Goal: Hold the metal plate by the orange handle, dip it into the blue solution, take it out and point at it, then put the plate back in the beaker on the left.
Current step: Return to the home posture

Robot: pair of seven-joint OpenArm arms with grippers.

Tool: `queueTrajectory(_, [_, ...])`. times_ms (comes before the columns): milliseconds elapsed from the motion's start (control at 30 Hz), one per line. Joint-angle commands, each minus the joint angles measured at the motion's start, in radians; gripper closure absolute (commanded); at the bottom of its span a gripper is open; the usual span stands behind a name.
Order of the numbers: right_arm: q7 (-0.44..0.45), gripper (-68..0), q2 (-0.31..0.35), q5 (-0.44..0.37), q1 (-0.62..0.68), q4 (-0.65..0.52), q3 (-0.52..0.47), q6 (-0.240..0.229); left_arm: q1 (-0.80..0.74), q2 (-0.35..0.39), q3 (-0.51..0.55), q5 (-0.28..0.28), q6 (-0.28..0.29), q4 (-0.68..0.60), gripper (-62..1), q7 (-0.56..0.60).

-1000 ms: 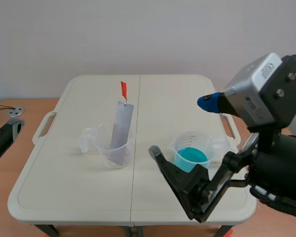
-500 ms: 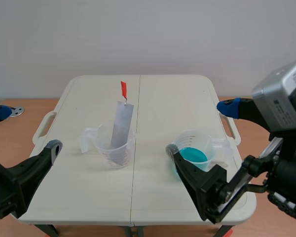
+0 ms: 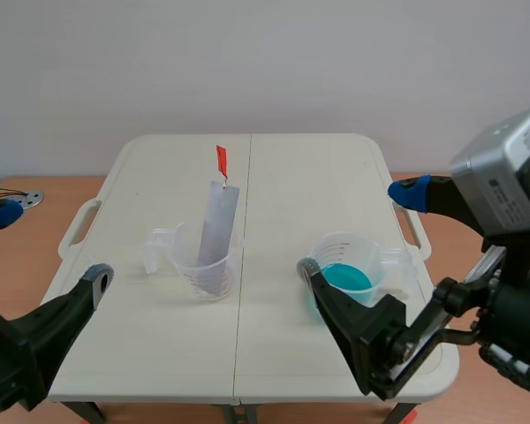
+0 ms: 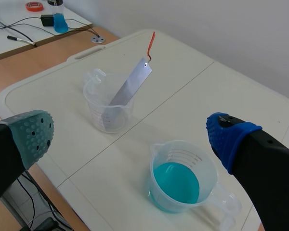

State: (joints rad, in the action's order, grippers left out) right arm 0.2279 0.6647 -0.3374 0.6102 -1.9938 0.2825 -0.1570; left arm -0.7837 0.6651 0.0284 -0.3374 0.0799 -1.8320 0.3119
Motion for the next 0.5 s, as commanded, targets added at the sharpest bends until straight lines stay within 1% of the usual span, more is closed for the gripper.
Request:
queueTrajectory(0, [0.014, -66.3, 0.006, -0.006, -0.012, -0.013, -0.003, 0.004, 0.0, -0.007, 0.003, -0.005, 0.0, -0.009, -62.3, 0.013])
queueTrajectory(233, [0.003, -66.3, 0.005, -0.006, -0.012, -0.013, -0.003, 0.004, 0.0, -0.034, 0.003, -0.005, 0.002, -0.009, -62.3, 0.013])
queueTrajectory(467, [0.003, -66.3, 0.005, -0.006, -0.012, -0.013, -0.003, 0.004, 0.0, -0.036, 0.003, -0.005, 0.002, -0.009, -62.3, 0.009])
